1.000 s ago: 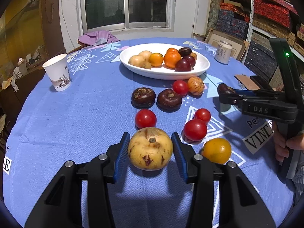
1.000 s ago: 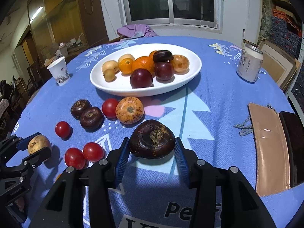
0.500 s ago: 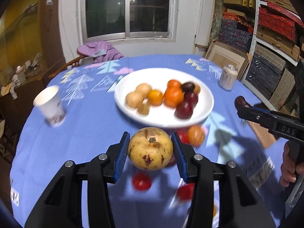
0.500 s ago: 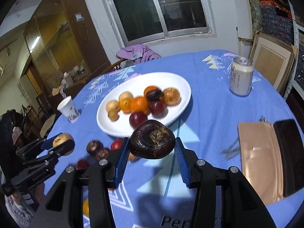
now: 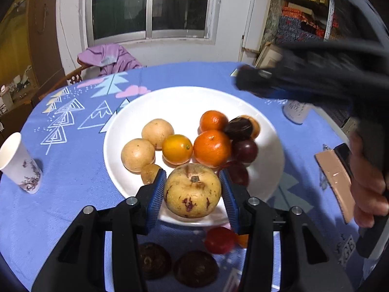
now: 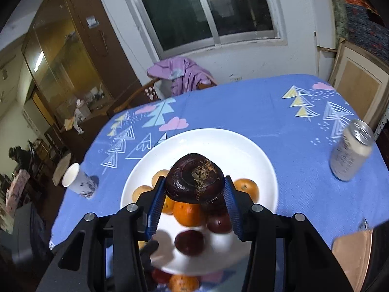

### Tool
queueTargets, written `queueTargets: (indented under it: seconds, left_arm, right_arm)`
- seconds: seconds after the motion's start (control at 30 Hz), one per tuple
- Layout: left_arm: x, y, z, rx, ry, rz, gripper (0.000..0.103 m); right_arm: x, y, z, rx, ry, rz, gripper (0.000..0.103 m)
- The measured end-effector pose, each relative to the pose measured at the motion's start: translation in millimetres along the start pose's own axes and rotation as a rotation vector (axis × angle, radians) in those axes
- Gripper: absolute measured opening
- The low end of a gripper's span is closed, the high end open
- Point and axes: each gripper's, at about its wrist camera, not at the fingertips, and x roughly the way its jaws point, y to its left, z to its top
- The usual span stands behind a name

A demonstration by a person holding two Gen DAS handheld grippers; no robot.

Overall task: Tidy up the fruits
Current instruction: 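Carry both fruits onto the white plate and open both tools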

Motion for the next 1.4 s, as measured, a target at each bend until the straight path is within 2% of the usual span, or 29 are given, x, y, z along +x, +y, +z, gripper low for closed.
queueTargets:
  seconds: [0.23,0.43,0.53,0.6,0.67,0.7,0.77,0.9,1.03,1.17,1.23,1.4]
  left_arm:
    - [25,9,-2,-0.007,0.036,-0.019,0.045]
    - [27,3,0,0.027,0.032,-0.002,0.045]
    - [29,6,2,0.001,0.046,-0.008,0.045]
    - [29,8,4,-0.015,0.052,-0.025,0.046]
    - [28,8,4,-0.017,0.053,-0.04,0.054]
    - [27,8,4,-0.019,0.048,-0.043,0.056]
    - [25,8,4,-0.021,0.03,-0.039,0.072]
    - [12,10,6,-0.048,-0.002,-0.052,0.073]
    - [-14,15,8,-0.095,-0.038,-0.062,0.073]
    - [-50,26,1,-0.133,-0.09,-0.044,0.074]
    - [-69,38,-14,-0.174,-0.11,-0.029,0.078]
    - [-103,59,-62,-0.242,-0.116,0.051,0.078]
  right_arm:
    - [67,15,22,-0.087,0.091,-0.116,0.048]
    - [110,25,26,-0.157,0.177,-0.175,0.048]
    - [123,28,24,-0.185,0.218,-0.182,0.048]
    - [129,28,21,-0.192,0.239,-0.193,0.049]
    - [128,26,21,-0.179,0.229,-0.191,0.05]
    - [125,24,22,-0.164,0.221,-0.185,0.051]
    - [115,20,25,-0.132,0.194,-0.168,0.056]
    - [80,10,25,-0.107,0.143,-0.156,0.058]
    - [26,-10,8,-0.05,0.075,-0.131,0.059]
    - [-30,-28,-24,0.002,0.0,-0.106,0.066]
    - [-57,-35,-47,0.029,-0.033,-0.08,0.066]
    - [-100,-46,-109,0.118,-0.092,0.018,0.071]
